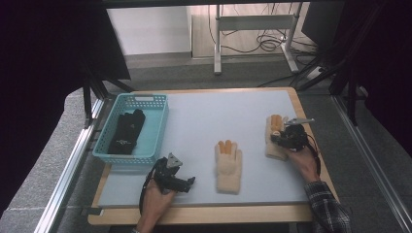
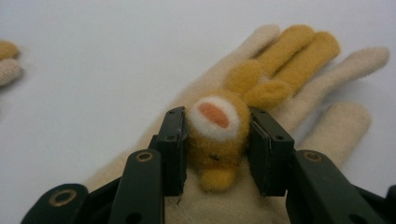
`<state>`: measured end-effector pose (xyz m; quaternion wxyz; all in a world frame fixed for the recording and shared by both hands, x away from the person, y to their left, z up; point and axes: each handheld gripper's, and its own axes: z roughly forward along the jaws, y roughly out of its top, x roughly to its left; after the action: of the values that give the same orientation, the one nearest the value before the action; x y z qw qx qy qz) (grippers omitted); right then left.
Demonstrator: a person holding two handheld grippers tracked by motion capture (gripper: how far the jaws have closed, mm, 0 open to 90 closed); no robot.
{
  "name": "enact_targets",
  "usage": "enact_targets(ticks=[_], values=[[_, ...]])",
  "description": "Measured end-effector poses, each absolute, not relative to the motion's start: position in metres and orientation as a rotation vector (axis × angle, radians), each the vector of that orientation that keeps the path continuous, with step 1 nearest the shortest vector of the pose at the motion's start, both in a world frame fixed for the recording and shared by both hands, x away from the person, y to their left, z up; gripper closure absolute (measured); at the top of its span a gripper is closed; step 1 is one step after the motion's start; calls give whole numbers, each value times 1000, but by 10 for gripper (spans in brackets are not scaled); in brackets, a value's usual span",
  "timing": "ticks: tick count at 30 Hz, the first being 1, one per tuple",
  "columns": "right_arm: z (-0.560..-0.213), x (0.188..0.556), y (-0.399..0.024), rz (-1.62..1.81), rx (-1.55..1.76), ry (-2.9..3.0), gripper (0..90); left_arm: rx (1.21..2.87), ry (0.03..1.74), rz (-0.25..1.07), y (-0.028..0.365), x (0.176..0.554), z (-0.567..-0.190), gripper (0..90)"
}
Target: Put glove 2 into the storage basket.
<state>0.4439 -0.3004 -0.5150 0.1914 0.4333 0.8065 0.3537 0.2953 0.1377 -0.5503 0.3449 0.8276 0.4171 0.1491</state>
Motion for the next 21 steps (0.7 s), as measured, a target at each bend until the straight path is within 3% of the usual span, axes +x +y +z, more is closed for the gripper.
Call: enact_targets(ticks=[21], values=[[-483,413,-296,1134,1173,2255,594,2145,1085,387,137,295,-550,7]])
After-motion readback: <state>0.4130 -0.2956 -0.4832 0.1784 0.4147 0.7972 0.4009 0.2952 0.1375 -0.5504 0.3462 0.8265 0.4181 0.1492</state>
